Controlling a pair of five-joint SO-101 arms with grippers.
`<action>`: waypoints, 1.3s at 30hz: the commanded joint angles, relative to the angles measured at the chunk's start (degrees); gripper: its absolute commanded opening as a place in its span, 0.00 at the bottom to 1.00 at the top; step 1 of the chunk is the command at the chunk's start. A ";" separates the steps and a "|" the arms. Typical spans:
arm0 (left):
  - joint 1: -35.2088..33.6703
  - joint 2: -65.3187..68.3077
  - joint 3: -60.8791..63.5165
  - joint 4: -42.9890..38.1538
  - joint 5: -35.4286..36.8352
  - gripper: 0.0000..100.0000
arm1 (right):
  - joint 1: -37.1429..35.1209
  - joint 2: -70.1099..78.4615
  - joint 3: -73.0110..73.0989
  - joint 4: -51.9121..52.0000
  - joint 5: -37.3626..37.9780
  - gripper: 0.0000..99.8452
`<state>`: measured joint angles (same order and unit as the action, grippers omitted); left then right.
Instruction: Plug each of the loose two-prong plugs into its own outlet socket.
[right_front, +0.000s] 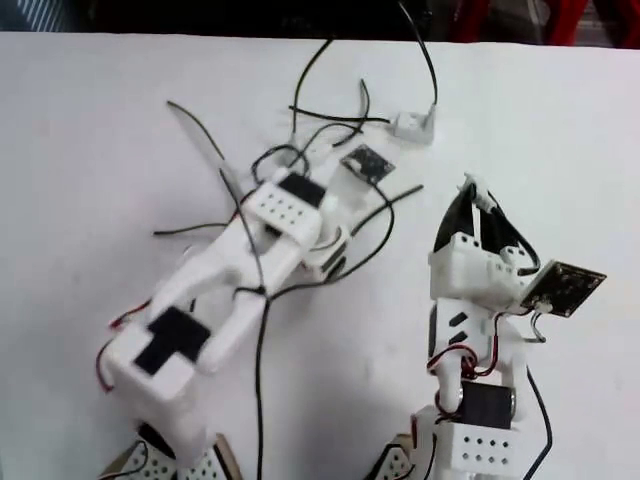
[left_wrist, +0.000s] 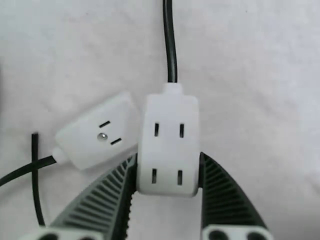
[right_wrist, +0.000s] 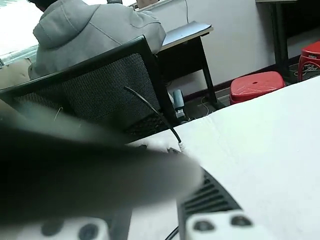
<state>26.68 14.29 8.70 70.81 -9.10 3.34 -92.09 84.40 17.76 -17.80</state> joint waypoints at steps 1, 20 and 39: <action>-2.86 -8.04 11.52 -6.86 -4.48 0.12 | -0.75 -0.75 -0.53 -0.31 0.70 0.02; -8.13 -35.21 29.01 -9.85 -11.34 0.24 | -5.93 2.24 -0.79 1.36 4.40 0.02; -40.48 -74.68 55.65 -11.69 -0.79 0.29 | -24.48 30.64 -14.51 8.92 18.55 0.02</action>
<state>-6.20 -53.67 58.55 61.23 -10.51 -16.88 -61.67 74.37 24.44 -2.68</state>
